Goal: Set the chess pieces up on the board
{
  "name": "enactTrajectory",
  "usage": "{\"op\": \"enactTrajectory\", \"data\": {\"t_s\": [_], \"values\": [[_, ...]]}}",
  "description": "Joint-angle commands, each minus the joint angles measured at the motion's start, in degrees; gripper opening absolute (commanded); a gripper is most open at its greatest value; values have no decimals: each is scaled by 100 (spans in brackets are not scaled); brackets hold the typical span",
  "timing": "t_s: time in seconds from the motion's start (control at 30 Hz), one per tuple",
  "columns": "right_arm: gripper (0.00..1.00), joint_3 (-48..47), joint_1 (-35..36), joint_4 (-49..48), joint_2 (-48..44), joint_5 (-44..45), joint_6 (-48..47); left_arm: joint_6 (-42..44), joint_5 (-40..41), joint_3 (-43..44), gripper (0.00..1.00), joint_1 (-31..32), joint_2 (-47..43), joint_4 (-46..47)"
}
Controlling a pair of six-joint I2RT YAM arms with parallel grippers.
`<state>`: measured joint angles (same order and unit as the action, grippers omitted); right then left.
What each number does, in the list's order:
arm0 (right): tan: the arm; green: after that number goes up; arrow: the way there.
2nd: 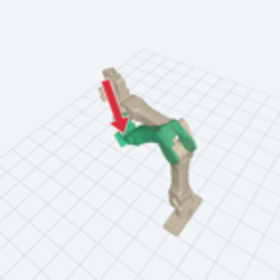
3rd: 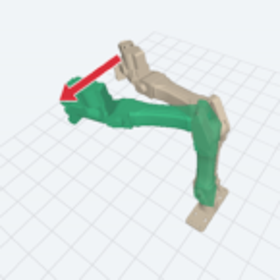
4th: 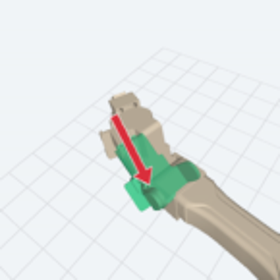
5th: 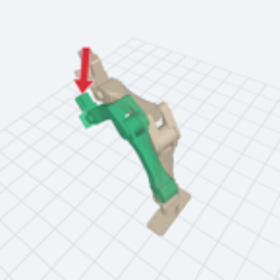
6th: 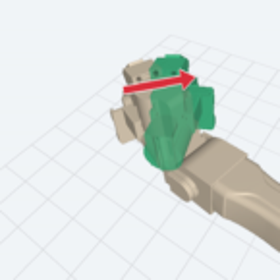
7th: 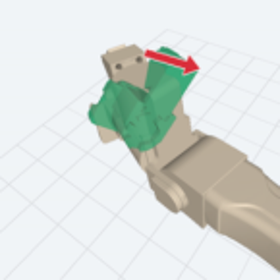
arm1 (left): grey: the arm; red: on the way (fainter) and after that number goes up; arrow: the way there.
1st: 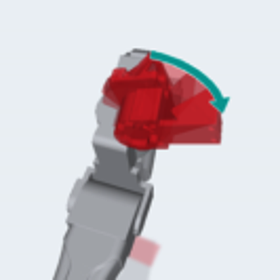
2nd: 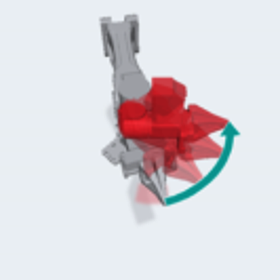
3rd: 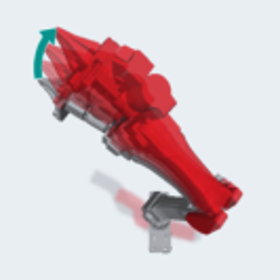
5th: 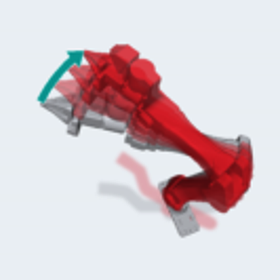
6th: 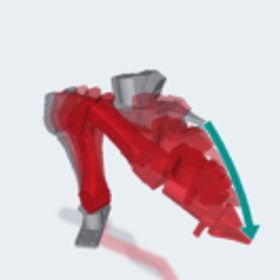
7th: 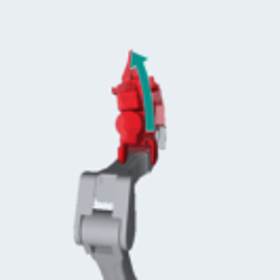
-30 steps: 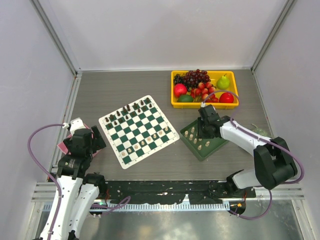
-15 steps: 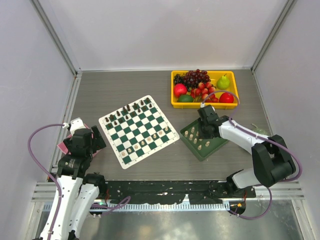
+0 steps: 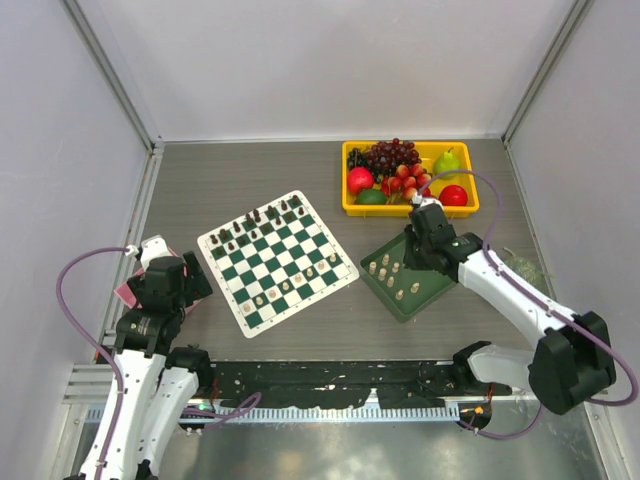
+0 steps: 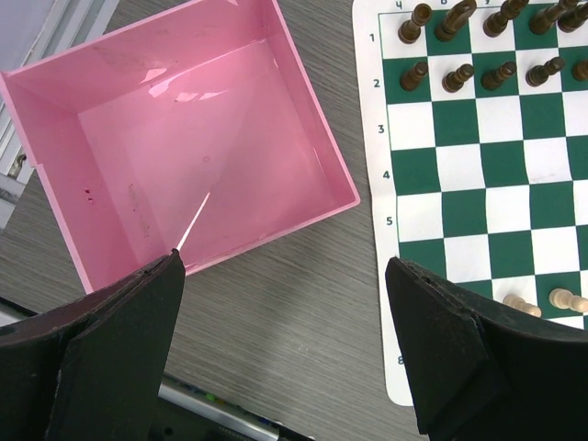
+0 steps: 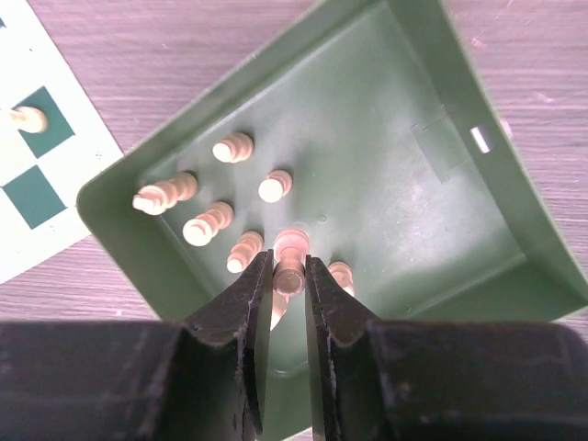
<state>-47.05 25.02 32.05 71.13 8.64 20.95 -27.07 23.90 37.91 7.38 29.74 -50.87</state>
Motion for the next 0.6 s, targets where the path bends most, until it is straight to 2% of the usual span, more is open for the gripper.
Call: {"op": "enactTrajectory", "data": {"t_s": [0.0, 0.27, 0.43, 0.57], "values": [[17, -436, 143, 327, -478, 260, 41, -44, -43, 102, 99, -35, 32, 139], [17, -1130, 1154, 451, -311, 296, 321, -44, -43, 102, 99, -35, -3, 139], [17, -1351, 1830, 197, 189, 191, 541, -53, -43, 85, 99, -35, -21, 130], [18, -1403, 2060, -93, 716, 59, 568, -44, -61, 85, 99, -34, -29, 130]]}}
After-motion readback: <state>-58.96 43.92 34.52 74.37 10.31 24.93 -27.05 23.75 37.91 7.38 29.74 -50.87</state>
